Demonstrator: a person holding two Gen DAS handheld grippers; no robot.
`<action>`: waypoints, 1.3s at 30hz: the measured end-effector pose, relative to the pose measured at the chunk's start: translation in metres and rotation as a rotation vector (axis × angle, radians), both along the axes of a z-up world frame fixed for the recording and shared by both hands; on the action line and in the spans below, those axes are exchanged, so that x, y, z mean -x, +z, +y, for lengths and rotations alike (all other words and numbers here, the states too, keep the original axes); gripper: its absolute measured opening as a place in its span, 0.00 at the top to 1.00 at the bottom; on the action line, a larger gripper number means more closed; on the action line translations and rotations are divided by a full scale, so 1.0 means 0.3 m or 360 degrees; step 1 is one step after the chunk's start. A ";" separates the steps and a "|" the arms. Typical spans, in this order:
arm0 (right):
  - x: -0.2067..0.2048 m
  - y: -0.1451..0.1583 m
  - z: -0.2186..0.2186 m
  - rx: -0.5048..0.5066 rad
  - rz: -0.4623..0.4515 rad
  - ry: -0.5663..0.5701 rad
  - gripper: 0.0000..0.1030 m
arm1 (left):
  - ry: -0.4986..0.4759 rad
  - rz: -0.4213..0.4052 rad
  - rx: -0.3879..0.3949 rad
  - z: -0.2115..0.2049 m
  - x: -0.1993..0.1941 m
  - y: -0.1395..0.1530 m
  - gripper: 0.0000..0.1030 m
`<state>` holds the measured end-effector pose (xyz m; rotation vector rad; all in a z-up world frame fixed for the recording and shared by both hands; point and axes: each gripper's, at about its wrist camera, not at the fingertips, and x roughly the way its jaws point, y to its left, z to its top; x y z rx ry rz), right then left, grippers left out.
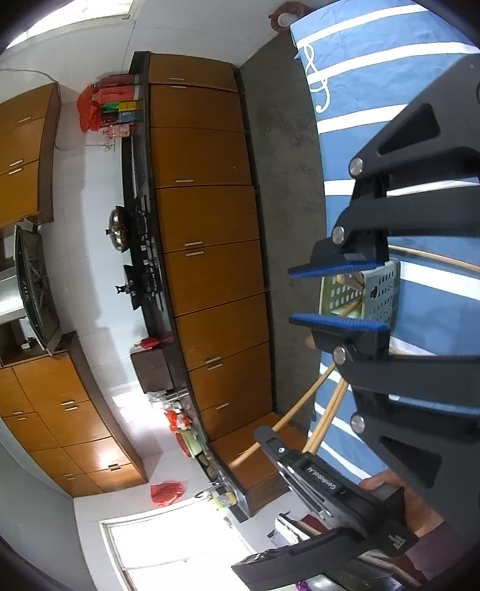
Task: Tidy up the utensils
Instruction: 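Open the left tool while the right tool opens, releasing chopsticks into the holder, then grasp a chopstick with the left tool while the right tool grasps another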
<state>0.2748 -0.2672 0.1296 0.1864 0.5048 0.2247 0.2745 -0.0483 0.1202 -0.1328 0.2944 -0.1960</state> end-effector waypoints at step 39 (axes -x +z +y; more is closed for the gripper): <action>0.228 -0.778 0.120 0.0261 0.0578 -0.0126 0.76 | 0.0029 0.0659 -0.0274 0.214 0.326 -0.554 0.64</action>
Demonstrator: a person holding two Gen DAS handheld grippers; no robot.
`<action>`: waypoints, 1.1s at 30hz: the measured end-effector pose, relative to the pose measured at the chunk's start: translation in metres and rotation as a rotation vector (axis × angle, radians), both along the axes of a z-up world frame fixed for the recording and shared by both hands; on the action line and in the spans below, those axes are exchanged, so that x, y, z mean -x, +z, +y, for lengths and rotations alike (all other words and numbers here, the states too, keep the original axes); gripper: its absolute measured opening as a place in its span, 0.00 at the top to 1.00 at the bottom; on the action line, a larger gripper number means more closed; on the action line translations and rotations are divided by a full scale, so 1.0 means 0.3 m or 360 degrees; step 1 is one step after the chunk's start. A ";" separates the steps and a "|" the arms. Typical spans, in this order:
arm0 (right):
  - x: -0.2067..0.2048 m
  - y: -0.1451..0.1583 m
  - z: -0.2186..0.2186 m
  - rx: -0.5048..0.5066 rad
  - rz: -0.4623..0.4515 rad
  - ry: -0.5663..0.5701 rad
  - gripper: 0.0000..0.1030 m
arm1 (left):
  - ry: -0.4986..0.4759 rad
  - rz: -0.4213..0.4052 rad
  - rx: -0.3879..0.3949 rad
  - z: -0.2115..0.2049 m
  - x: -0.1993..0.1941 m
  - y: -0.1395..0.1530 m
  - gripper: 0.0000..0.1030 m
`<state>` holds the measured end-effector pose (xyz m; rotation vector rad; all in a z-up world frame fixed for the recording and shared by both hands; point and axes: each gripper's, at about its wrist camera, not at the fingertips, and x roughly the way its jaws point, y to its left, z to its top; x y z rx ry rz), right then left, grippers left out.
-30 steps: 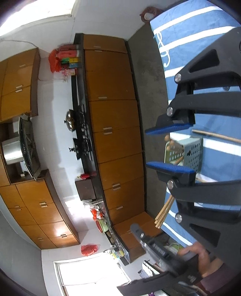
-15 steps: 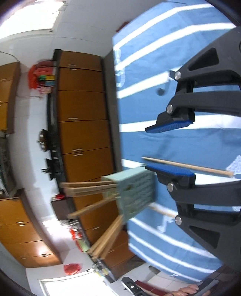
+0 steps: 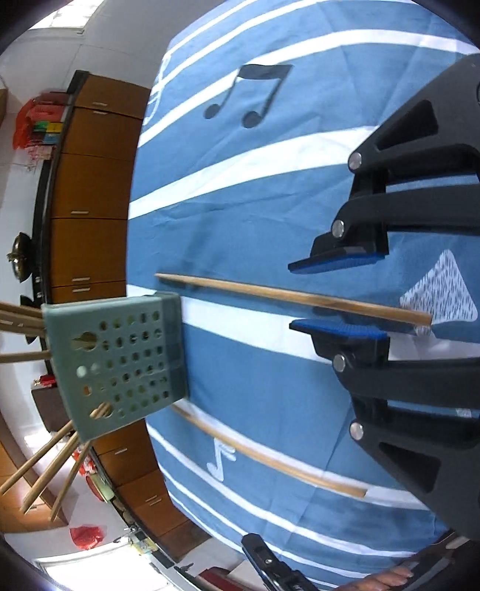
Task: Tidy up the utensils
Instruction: 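Grasp a chopstick with the left tool while the right tool grasps another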
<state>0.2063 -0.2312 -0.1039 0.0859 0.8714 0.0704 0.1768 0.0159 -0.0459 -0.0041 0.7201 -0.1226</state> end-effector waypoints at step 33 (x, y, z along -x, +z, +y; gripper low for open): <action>-0.067 -0.035 -0.144 0.0010 -0.0001 -0.0185 0.92 | -0.0167 0.0252 -0.0022 -0.187 -0.038 -0.152 0.82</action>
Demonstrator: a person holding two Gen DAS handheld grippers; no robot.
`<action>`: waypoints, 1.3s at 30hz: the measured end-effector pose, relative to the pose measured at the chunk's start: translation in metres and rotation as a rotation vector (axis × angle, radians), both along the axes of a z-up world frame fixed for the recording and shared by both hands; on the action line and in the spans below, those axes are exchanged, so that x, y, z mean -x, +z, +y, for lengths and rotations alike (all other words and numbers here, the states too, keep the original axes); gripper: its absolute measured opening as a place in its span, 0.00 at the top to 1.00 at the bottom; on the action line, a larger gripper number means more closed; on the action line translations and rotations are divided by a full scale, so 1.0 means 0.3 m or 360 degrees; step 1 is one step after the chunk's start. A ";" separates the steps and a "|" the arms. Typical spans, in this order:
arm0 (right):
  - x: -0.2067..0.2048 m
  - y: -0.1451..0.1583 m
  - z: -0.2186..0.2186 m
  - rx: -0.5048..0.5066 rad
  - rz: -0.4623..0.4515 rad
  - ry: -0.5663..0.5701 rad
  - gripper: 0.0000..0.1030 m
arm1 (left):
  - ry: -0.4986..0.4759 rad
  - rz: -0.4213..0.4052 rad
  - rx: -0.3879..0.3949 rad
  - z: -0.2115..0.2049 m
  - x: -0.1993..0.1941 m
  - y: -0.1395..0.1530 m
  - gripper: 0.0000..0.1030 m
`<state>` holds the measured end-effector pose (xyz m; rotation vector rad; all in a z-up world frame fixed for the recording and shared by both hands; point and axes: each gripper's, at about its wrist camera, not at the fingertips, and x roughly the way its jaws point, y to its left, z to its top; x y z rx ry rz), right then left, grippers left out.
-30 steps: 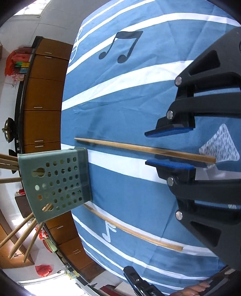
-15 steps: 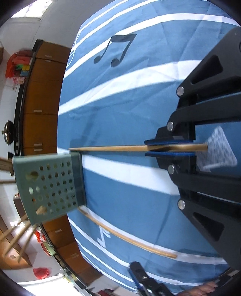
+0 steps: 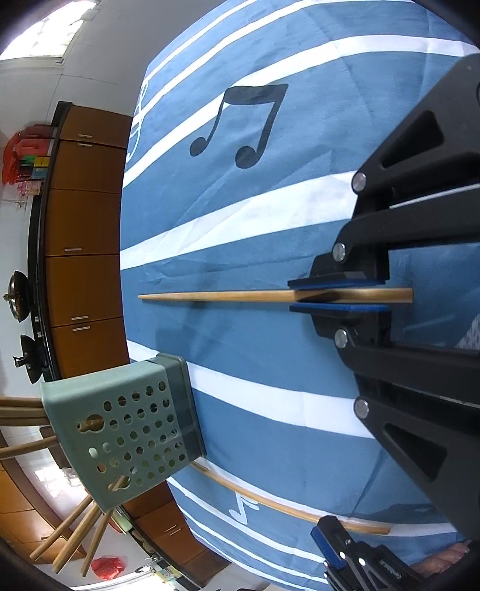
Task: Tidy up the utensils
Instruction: 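Grasp a chopstick with the left tool while the right tool grasps another, then lift the left tool's chopstick above the green holder while the right tool carries its own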
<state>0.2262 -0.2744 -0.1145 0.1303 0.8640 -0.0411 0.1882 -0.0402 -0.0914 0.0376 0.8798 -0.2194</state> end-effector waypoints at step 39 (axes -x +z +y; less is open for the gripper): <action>-0.031 -0.001 -0.011 0.0023 -0.0004 0.0006 0.92 | 0.0245 0.0017 0.0061 0.160 -0.136 0.005 0.92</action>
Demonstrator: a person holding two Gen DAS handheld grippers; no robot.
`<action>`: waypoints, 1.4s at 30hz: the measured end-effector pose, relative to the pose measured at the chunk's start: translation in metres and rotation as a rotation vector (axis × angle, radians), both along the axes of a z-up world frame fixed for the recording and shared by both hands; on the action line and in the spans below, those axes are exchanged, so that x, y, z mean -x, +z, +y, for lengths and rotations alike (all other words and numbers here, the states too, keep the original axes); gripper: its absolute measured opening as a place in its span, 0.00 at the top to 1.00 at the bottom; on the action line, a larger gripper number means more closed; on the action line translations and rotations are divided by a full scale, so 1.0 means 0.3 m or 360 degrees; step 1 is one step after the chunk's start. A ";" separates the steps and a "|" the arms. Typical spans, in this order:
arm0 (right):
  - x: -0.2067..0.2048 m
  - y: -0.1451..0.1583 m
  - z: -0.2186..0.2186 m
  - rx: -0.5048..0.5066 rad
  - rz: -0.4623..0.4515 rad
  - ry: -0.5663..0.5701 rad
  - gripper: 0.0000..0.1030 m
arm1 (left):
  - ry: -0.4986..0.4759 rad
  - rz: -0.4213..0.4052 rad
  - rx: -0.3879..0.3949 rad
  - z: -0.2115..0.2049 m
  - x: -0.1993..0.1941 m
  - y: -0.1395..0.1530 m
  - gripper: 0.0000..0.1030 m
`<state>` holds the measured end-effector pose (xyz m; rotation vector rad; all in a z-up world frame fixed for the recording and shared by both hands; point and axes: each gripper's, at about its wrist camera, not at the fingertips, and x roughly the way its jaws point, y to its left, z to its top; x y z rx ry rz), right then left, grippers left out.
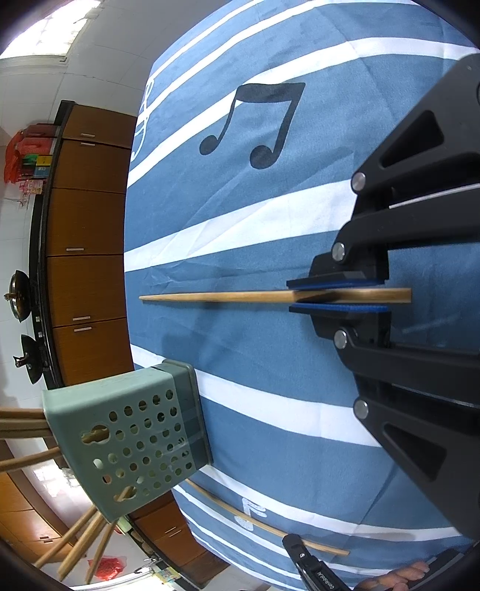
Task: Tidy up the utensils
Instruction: 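Lift the left tool's chopstick above the green holder while the right tool carries its own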
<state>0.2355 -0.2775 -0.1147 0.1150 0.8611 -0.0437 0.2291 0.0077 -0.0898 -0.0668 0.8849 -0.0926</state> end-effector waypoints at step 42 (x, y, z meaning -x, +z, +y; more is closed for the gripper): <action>0.147 0.401 -0.095 -0.0118 -0.0562 -0.0050 0.92 | 0.0028 -0.0463 0.0131 0.108 0.097 0.385 0.92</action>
